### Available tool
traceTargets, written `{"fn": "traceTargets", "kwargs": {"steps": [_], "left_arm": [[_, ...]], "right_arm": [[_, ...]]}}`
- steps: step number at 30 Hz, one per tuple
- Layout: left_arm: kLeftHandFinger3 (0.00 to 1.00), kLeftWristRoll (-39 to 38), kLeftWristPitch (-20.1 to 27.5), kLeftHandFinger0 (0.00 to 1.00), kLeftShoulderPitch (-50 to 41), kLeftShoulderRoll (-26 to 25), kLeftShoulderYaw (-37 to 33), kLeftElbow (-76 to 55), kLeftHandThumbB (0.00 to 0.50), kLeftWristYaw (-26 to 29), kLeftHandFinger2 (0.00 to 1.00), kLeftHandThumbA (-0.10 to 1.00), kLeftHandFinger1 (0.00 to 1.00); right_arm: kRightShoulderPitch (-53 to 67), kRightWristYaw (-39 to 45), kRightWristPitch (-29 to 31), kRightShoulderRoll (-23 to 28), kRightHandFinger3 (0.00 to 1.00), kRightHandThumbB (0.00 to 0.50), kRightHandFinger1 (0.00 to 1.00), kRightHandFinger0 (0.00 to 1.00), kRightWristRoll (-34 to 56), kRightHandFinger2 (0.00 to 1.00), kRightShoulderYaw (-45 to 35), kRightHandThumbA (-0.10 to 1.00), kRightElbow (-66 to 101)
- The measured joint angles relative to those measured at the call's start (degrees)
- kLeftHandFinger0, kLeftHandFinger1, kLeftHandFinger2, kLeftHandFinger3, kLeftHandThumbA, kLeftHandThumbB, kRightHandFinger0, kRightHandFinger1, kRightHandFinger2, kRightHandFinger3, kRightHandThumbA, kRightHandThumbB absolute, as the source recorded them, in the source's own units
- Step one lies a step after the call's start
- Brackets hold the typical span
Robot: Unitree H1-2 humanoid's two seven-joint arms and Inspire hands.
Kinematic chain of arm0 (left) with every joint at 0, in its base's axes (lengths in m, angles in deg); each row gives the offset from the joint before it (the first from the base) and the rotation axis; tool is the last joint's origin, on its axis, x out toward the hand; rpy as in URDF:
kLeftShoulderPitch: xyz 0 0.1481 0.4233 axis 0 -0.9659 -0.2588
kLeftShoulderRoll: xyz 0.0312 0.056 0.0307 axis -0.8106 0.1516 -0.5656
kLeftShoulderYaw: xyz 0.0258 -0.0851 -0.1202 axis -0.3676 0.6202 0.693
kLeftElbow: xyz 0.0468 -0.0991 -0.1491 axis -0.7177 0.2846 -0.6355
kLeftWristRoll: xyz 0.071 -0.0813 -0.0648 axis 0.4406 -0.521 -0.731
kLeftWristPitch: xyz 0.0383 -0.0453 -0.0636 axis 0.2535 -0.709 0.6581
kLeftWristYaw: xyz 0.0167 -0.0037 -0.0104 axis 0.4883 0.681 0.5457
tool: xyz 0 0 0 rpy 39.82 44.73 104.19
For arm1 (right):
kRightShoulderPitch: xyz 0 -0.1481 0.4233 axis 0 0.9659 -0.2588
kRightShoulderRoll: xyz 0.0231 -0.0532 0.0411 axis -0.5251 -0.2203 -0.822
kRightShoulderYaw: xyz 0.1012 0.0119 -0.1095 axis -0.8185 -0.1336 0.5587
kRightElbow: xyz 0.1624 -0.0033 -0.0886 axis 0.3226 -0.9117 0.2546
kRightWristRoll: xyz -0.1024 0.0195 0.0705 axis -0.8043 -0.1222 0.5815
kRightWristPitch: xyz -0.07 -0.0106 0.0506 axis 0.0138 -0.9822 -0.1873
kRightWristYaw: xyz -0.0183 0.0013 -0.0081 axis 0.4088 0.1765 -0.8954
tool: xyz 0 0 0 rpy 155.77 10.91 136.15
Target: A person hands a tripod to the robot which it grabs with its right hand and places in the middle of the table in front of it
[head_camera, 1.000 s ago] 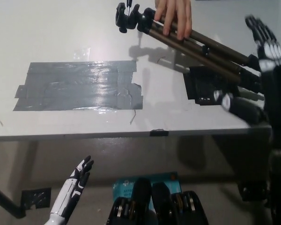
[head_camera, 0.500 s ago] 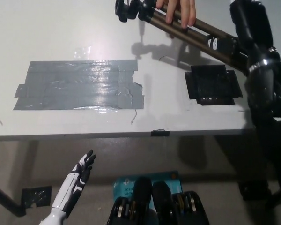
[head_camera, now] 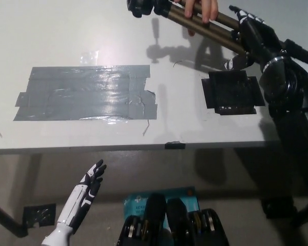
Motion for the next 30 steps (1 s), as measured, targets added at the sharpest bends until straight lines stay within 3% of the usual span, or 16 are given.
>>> {"fn": "traceTargets", "kwargs": {"steps": [1, 2, 3, 4, 5, 6, 7, 8, 9, 10, 12, 16, 20, 30], "left_arm": [[1.0, 0.0, 0.03, 0.97, 0.09, -0.01, 0.0, 0.01, 0.263, -0.03, 1.0, 1.0, 1.0], [1.0, 0.0, 0.07, 0.98, 0.14, -0.01, 0.0, 0.03, 0.264, -0.04, 1.0, 1.0, 1.0], [1.0, -0.01, 0.13, 0.98, 0.17, -0.01, 0.0, 0.08, 0.265, -0.05, 1.0, 1.0, 1.0], [1.0, 0.0, 0.19, 0.98, 0.17, -0.02, 0.0, 0.13, 0.267, -0.05, 1.0, 1.0, 1.0], [1.0, 0.0, 0.26, 1.0, 0.18, 0.0, -0.01, 0.2, 0.267, -0.05, 1.0, 1.0, 1.0], [1.0, 0.01, 0.3, 1.0, 0.19, 0.03, -0.04, 0.2, 0.267, -0.06, 1.0, 1.0, 1.0], [1.0, 0.01, 0.3, 1.0, 0.18, 0.04, -0.04, 0.21, 0.266, -0.05, 1.0, 1.0, 1.0], [1.0, 0.02, 0.3, 1.0, 0.15, 0.03, -0.05, 0.27, 0.266, -0.05, 1.0, 1.0, 1.0], [1.0, 0.02, 0.3, 1.0, 0.14, 0.02, -0.04, 0.3, 0.267, -0.05, 1.0, 1.0, 1.0], [1.0, 0.02, 0.29, 1.0, 0.14, 0.03, -0.04, 0.33, 0.269, -0.05, 1.0, 1.0, 1.0], [1.0, 0.02, 0.25, 1.0, 0.15, 0.04, -0.05, 0.33, 0.266, -0.05, 1.0, 1.0, 1.0], [1.0, 0.02, 0.19, 1.0, 0.15, 0.03, -0.07, 0.33, 0.269, -0.06, 1.0, 1.0, 1.0], [1.0, 0.02, 0.15, 1.0, 0.15, 0.02, -0.09, 0.33, 0.274, -0.09, 1.0, 1.0, 1.0], [1.0, 0.05, -0.03, 1.0, 0.14, 0.0, -0.11, 0.33, 0.265, -0.18, 1.0, 1.0, 1.0]], "right_arm": [[-0.53, 0.35, -0.01, 0.2, 1.0, 0.5, 1.0, 1.0, 0.26, 1.0, 0.42, 1.0, -1.09], [-1.04, 0.48, -0.01, 0.29, 1.0, 0.466, 1.0, 1.0, 0.41, 1.0, 0.71, 0.89, -1.93], [-1.95, 0.46, 0.0, 0.32, 1.0, 0.476, 1.0, 1.0, 0.55, 1.0, 1.17, 0.83, -3.47], [-2.82, 0.01, 0.07, 0.28, 1.0, 0.402, 1.0, 1.0, 0.49, 1.0, 1.79, 0.59, -5.53], [-3.98, -0.89, 0.15, 0.17, 1.0, 0.316, 1.0, 1.0, 0.4, 1.0, 2.5, 0.42, -8.27], [-4.82, -1.82, 0.2, 0.07, 1.0, 0.325, 1.0, 1.0, 0.32, 1.0, 2.98, 0.33, -10.3], [-5.22, -2.57, 0.31, 0.0, 0.68, 0.271, 0.6, 0.64, 0.28, 0.64, 3.15, -0.03, -11.5], [-5.71, -3.6, 0.49, -0.09, 0.68, 0.271, 0.6, 0.64, 0.26, 0.64, 3.42, -0.03, -13.26], [-5.97, -4.57, 0.71, -0.21, 0.4, 0.185, 0.18, 0.08, 0.26, 0.32, 3.63, -0.1, -14.69], [-6.13, -5.53, 1.01, -0.34, 0.57, 0.174, 0.19, 0.0, 0.26, 0.51, 3.78, -0.1, -15.95], [-6.16, -7.94, 1.54, -0.68, 0.74, 0.184, 0.35, 0.0, 0.25, 0.79, 4.25, -0.1, -18.65], [-6.15, -12.61, 2.77, -0.89, 0.96, 0.167, 0.47, 0.0, 0.19, 0.81, 5.23, -0.1, -22.4], [-6.07, -15.58, 4.51, -0.92, 1.0, 0.136, 0.55, 0.02, -0.02, 0.9, 6.05, -0.1, -24.41], [-5.09, -24.09, 9.31, -1.2, 1.0, 0.172, 0.56, 0.01, -0.62, 0.89, 8.02, -0.1, -27.01]]}}
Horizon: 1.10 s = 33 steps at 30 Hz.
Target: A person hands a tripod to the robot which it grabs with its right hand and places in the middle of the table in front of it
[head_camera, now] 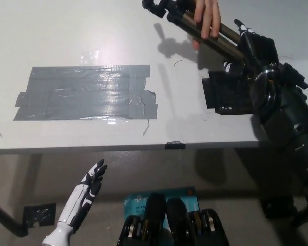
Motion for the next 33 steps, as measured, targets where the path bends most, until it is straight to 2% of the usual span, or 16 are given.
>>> {"fn": "traceTargets", "kwargs": {"steps": [6, 8, 11, 12, 13, 14, 18, 19, 20, 21, 26, 27, 28, 29, 31, 33], "left_arm": [[1.0, 0.07, -0.05, 1.0, 0.01, 0.0, -0.03, 0.0, 0.273, -0.01, 1.0, 1.0, 1.0], [1.0, 0.12, -0.06, 1.0, 0.02, 0.0, -0.04, 0.0, 0.271, -0.02, 1.0, 1.0, 1.0], [1.0, 0.15, -0.07, 1.0, 0.04, -0.01, -0.06, 0.0, 0.27, -0.05, 1.0, 1.0, 1.0], [1.0, 0.17, -0.07, 1.0, 0.04, -0.01, -0.07, -0.01, 0.269, -0.06, 1.0, 1.0, 1.0], [1.0, 0.18, -0.07, 1.0, 0.05, -0.01, -0.07, -0.01, 0.268, -0.08, 1.0, 1.0, 1.0], [1.0, 0.24, -0.07, 1.0, 0.06, -0.09, -0.12, -0.04, 0.264, -0.26, 1.0, 1.0, 1.0], [1.0, 0.49, -0.06, 1.0, 0.35, -0.33, -0.18, -0.08, 0.263, -0.62, 1.0, 1.0, 1.0], [1.0, 0.53, -0.06, 1.0, 0.39, -0.35, -0.19, -0.08, 0.263, -0.64, 1.0, 1.0, 1.0], [1.0, 0.63, -0.06, 1.0, 0.58, -0.4, -0.2, -0.09, 0.264, -0.7, 1.0, 1.0, 1.0], [1.0, 0.7, -0.05, 1.0, 0.68, -0.41, -0.2, -0.09, 0.267, -0.73, 1.0, 1.0, 1.0], [1.0, 0.88, -0.07, 1.0, 0.88, -0.43, -0.22, -0.15, 0.27, -0.91, 1.0, 1.0, 1.0], [1.0, 0.88, -0.07, 1.0, 0.88, -0.43, -0.22, -0.15, 0.265, -0.92, 1.0, 1.0, 1.0], [1.0, 0.9, -0.07, 1.0, 0.88, -0.43, -0.23, -0.15, 0.265, -0.94, 1.0, 1.0, 1.0], [1.0, 0.92, -0.06, 1.0, 0.88, -0.43, -0.23, -0.15, 0.265, -0.94, 1.0, 1.0, 1.0], [1.0, 1.04, -0.07, 1.0, 0.9, -0.44, -0.24, -0.15, 0.259, -0.94, 1.0, 1.0, 1.0], [1.0, 1.11, -0.06, 1.0, 0.97, -0.43, -0.24, -0.15, 0.256, -0.94, 1.0, 1.0, 1.0]], "right_arm": [[0.86, -3.71, 2.38, 0.02, 0.98, 0.173, 0.54, 0.0, -0.44, 0.91, 0.97, -0.1, 0.02], [0.91, -5.0, 3.4, 0.04, 0.95, 0.202, 0.52, 0.0, -0.78, 0.9, 1.56, -0.1, 0.08], [0.91, -6.64, 5.01, 0.13, 0.94, 0.195, 0.54, 0.0, -1.15, 0.92, 2.52, -0.1, 0.2], [0.91, -7.01, 5.38, 0.14, 0.89, 0.186, 0.54, 0.0, -1.21, 0.94, 2.73, -0.1, 0.26], [0.91, -7.44, 5.77, 0.18, 0.83, 0.191, 0.51, 0.0, -1.27, 0.92, 2.97, -0.1, 0.33], [0.91, -8.57, 6.81, 0.39, 0.82, 0.178, 0.48, 0.0, -1.61, 0.91, 3.74, -0.1, 0.84], [0.87, -10.95, 9.4, 1.14, 0.79, 0.196, 0.4, 0.0, -2.81, 0.85, 5.84, -0.1, 2.5], [0.87, -11.19, 9.67, 1.19, 0.78, 0.191, 0.4, 0.0, -2.9, 0.85, 6.01, -0.1, 2.63], [0.87, -11.76, 10.75, 1.38, 0.81, 0.166, 0.42, 0.0, -3.24, 0.87, 6.55, -0.1, 2.86], [0.87, -11.95, 11.41, 1.57, 0.84, 0.162, 0.45, 0.0, -3.42, 0.9, 6.99, -0.1, 2.95], [1.23, -11.94, 13.66, 2.89, 0.77, 0.2, 0.45, 0.0, -4.1, 0.85, 8.93, -0.1, 3.46], [1.38, -11.94, 13.97, 3.17, 0.78, 0.18, 0.45, 0.0, -4.2, 0.85, 9.18, -0.1, 3.44], [1.58, -11.91, 14.41, 3.53, 0.84, 0.17, 0.5, 0.0, -4.39, 0.91, 9.55, -0.1, 3.32], [1.67, -11.89, 14.61, 3.68, 0.89, 0.178, 0.55, 0.03, -4.46, 0.96, 9.67, -0.1, 3.26], [2.16, -10.93, 15.05, 4.52, 0.97, 0.192, 0.62, 0.08, -4.64, 1.0, 10.41, -0.1, 2.8], [2.51, -9.55, 15.1, 5.37, 0.98, 0.201, 0.63, 0.09, -4.73, 1.0, 11.1, -0.1, 2.56]]}}
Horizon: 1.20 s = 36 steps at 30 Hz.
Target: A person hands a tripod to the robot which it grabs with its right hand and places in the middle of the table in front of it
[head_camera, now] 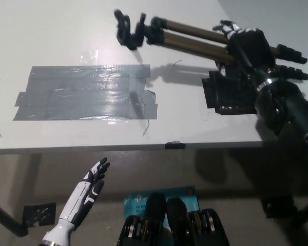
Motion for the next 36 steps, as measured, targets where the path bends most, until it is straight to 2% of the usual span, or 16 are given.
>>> {"fn": "traceTargets", "kwargs": {"steps": [3, 4, 5, 6, 7, 8, 9, 14, 15, 20, 24, 26, 28, 34, 35, 36], "left_arm": [[1.0, 0.01, 0.01, 1.0, 0.16, -0.01, 0.0, 0.0, 0.254, -0.01, 1.0, 1.0, 1.0], [1.0, 0.0, 0.02, 1.0, 0.23, 0.0, -0.01, 0.01, 0.259, -0.01, 1.0, 1.0, 1.0], [1.0, 0.0, 0.02, 1.0, 0.26, 0.0, -0.01, 0.01, 0.258, -0.01, 1.0, 1.0, 1.0], [1.0, -0.02, 0.02, 1.0, 0.37, 0.0, -0.02, 0.01, 0.257, -0.03, 1.0, 1.0, 1.0], [1.0, -0.03, 0.01, 1.0, 0.44, 0.0, -0.02, 0.01, 0.257, -0.06, 1.0, 1.0, 1.0], [1.0, -0.04, 0.01, 1.0, 0.47, 0.0, -0.02, 0.01, 0.257, -0.14, 1.0, 1.0, 1.0], [1.0, -0.04, -0.01, 1.0, 0.48, 0.01, -0.02, 0.03, 0.256, -0.21, 1.0, 1.0, 1.0], [1.0, -0.03, -0.13, 0.98, 0.48, 0.02, -0.01, 0.13, 0.249, -0.58, 1.0, 1.0, 1.0], [1.0, -0.03, -0.13, 0.99, 0.48, 0.02, -0.02, 0.13, 0.248, -0.58, 1.0, 1.0, 1.0], [1.0, -0.03, -0.22, 1.0, 0.48, 0.04, -0.01, 0.22, 0.253, -0.58, 1.0, 1.0, 1.0], [1.0, -0.03, -0.39, 0.98, 0.48, 0.07, -0.01, 0.32, 0.254, -0.58, 1.0, 1.0, 1.0], [1.0, -0.03, -0.44, 0.98, 0.48, 0.06, 0.0, 0.38, 0.249, -0.58, 1.0, 1.0, 1.0], [1.0, -0.02, -0.46, 0.98, 0.48, 0.07, 0.0, 0.44, 0.247, -0.57, 1.0, 1.0, 1.0], [1.0, -0.02, -0.49, 0.97, 0.47, 0.08, 0.0, 0.67, 0.244, -0.58, 1.0, 1.0, 1.0], [1.0, -0.02, -0.5, 0.97, 0.48, 0.08, 0.0, 0.7, 0.245, -0.58, 1.0, 1.0, 1.0], [1.0, -0.02, -0.5, 0.97, 0.47, 0.08, 0.0, 0.71, 0.246, -0.58, 1.0, 1.0, 1.0]], "right_arm": [[0.52, 2.11, 0.26, 1.33, 0.94, 0.221, 0.59, 0.1, -0.02, 0.93, 0.9, -0.1, -0.29], [0.62, 2.83, 0.26, 1.73, 0.96, 0.197, 0.65, 0.15, -0.05, 0.99, 1.15, -0.1, -0.45], [0.66, 3.18, 0.26, 1.87, 0.82, 0.226, 0.7, 0.3, -0.05, 0.9, 1.24, -0.05, -0.5], [0.77, 4.42, 0.2, 2.4, 0.96, 0.255, 0.97, 0.6, -0.02, 1.0, 1.3, 0.08, -0.54], [0.88, 6.16, 0.12, 2.86, 1.0, 0.334, 1.0, 0.92, 0.16, 1.0, 1.17, 0.22, -0.52], [1.0, 7.46, -0.04, 3.11, 1.0, 0.338, 1.0, 1.0, 0.29, 1.0, 1.06, 0.28, -0.52], [1.15, 8.79, -0.3, 3.33, 1.0, 0.384, 1.0, 1.0, 0.37, 1.0, 0.98, 0.34, -0.52], [3.04, 15.4, -2.02, 4.0, 1.0, 0.459, 1.0, 1.0, 1.43, 1.0, 0.56, 0.53, 0.68], [3.21, 16.3, -2.22, 4.14, 1.0, 0.498, 1.0, 1.0, 1.52, 1.0, 0.57, 0.58, 1.11], [4.49, 22.66, -4.4, 5.37, 1.0, 0.5, 1.0, 1.0, 2.54, 1.0, 0.44, 0.64, 5.93], [5.33, 27.53, -5.88, 6.09, 1.0, 0.5, 1.0, 1.0, 4.52, 1.0, -0.45, 0.78, 10.54], [5.8, 29.85, -6.58, 6.55, 1.0, 0.5, 1.0, 1.0, 5.88, 1.0, -1.17, 0.67, 13.02], [6.28, 32.3, -7.49, 6.98, 1.0, 0.5, 1.0, 1.0, 7.8, 1.0, -2.15, 0.69, 15.8], [6.91, 37.78, -10.09, 7.68, 1.0, 0.5, 1.0, 1.0, 13.89, 1.0, -5.68, 0.84, 22.52], [7.04, 38.65, -10.56, 7.77, 1.0, 0.5, 1.0, 1.0, 15.2, 1.0, -6.52, 0.94, 24.08], [7.09, 39.04, -10.7, 7.81, 1.0, 0.5, 1.0, 1.0, 15.64, 1.0, -6.94, 0.88, 24.64]]}}
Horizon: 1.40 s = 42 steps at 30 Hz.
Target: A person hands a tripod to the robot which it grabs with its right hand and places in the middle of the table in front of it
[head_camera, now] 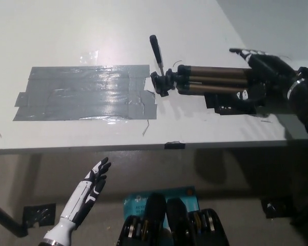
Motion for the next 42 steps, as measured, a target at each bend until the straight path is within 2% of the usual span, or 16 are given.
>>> {"fn": "traceTargets", "kwargs": {"steps": [2, 3, 7, 13, 14, 15, 18, 20, 24, 29, 32, 35, 36, 37, 38, 42], "left_arm": [[1.0, 0.0, -0.02, 0.97, 0.0, 0.0, 0.0, 0.05, 0.251, 0.0, 1.0, 1.0, 1.0], [1.0, 0.0, -0.03, 0.97, 0.0, 0.0, 0.0, 0.08, 0.251, 0.0, 1.0, 1.0, 1.0], [1.0, 0.0, -0.05, 0.97, 0.0, 0.0, 0.0, 0.18, 0.256, 0.0, 1.0, 1.0, 1.0], [1.0, 0.0, -0.06, 0.98, 0.01, 0.01, 0.0, 0.83, 0.252, 0.0, 1.0, 1.0, 1.0], [1.0, 0.0, -0.06, 0.98, 0.0, 0.0, 0.0, 0.94, 0.252, 0.0, 1.0, 1.0, 1.0], [1.0, 0.0, -0.06, 0.98, 0.0, 0.0, 0.0, 1.03, 0.25, 0.0, 1.0, 1.0, 1.0], [1.0, 0.01, -0.07, 0.97, 0.01, 0.0, 0.0, 1.15, 0.251, 0.0, 1.0, 1.0, 1.0], [1.0, 0.01, -0.07, 0.96, 0.01, 0.0, 0.01, 1.21, 0.245, 0.0, 1.0, 1.0, 1.0], [1.0, 0.01, -0.06, 0.97, 0.0, 0.03, 0.0, 1.3, 0.243, 0.01, 1.0, 1.0, 1.0], [1.0, 0.01, -0.05, 0.96, -0.02, 0.03, -0.01, 1.35, 0.245, 0.0, 1.0, 1.0, 1.0], [1.0, -0.01, -0.01, 0.95, -0.04, 0.04, -0.02, 1.36, 0.253, 0.0, 1.0, 1.0, 1.0], [1.0, -0.03, 0.01, 0.95, -0.21, 0.03, -0.02, 1.34, 0.255, -0.01, 1.0, 1.0, 1.0], [1.0, -0.06, 0.03, 0.95, -0.29, 0.04, -0.01, 1.33, 0.255, -0.01, 1.0, 1.0, 1.0], [1.0, -0.1, 0.06, 0.95, -0.43, 0.04, -0.01, 1.3, 0.246, -0.01, 1.0, 1.0, 1.0], [1.0, -0.17, 0.16, 0.96, -1.03, 0.05, -0.01, 1.23, 0.24, 0.0, 1.0, 1.0, 1.0], [1.0, -0.08, 0.35, 0.97, -2.66, 0.08, -0.1, 1.18, 0.247, 0.0, 1.0, 1.0, 1.0]], "right_arm": [[0.28, 1.81, -1.19, 0.08, 1.0, 0.5, 1.0, 1.0, 3.19, 1.0, -2.02, 0.88, 3.78], [0.4, 2.38, -1.67, 0.09, 1.0, 0.5, 1.0, 1.0, 4.39, 1.0, -2.89, 1.0, 5.43], [1.26, 3.81, -3.46, 0.09, 1.0, 0.446, 1.0, 1.0, 8.47, 1.0, -5.59, 1.0, 10.46], [3.21, 4.98, -6.6, 0.08, 1.0, 0.447, 1.0, 1.0, 14.79, 1.0, -10.16, 1.0, 20.25], [3.67, 5.03, -7.21, 0.08, 1.0, 0.489, 1.0, 1.0, 15.89, 1.0, -11.01, 1.0, 22.17], [4.17, 5.03, -7.64, 0.08, 1.0, 0.448, 1.0, 1.0, 16.73, 1.0, -11.66, 1.0, 24.01], [6.57, 5.03, -9.05, 0.03, 1.0, 0.46, 1.0, 1.0, 19.27, 1.0, -13.82, 1.0, 30.65], [8.32, 5.02, -9.71, -0.01, 1.0, 0.434, 1.0, 1.0, 20.48, 1.0, -14.44, 1.0, 34.29], [14.2, 4.98, -10.79, -0.65, 1.0, 0.419, 1.0, 1.0, 22.78, 1.0, -14.97, 1.0, 42.88], [22.88, 4.97, -11.64, -2.23, 1.0, 0.36, 1.0, 1.0, 25.27, 1.0, -15.04, 1.0, 52.13], [31.11, 4.95, -12.07, -4.64, 1.0, 0.336, 1.0, 1.0, 28.57, 1.0, -15.25, 1.0, 58.95], [37.94, 4.84, -12.06, -8.46, 1.0, 0.245, 1.0, 1.0, 31.69, 1.0, -15.31, 1.0, 59.74], [39.48, 4.73, -12.02, -9.59, 1.0, 0.243, 1.0, 1.0, 32.35, 1.0, -15.39, 1.0, 59.48], [41.26, 4.52, -11.87, -11.27, 1.0, 0.206, 1.0, 1.0, 33.23, 1.0, -15.64, 1.0, 58.67], [44.61, 3.75, -11.36, -15.15, 1.0, 0.194, 1.0, 1.0, 34.61, 1.0, -16.27, 1.0, 55.19], [47.93, 3.22, -10.28, -21.33, 1.0, 0.169, 1.0, 1.0, 37.9, 1.0, -17.75, 1.0, 43.15]]}}
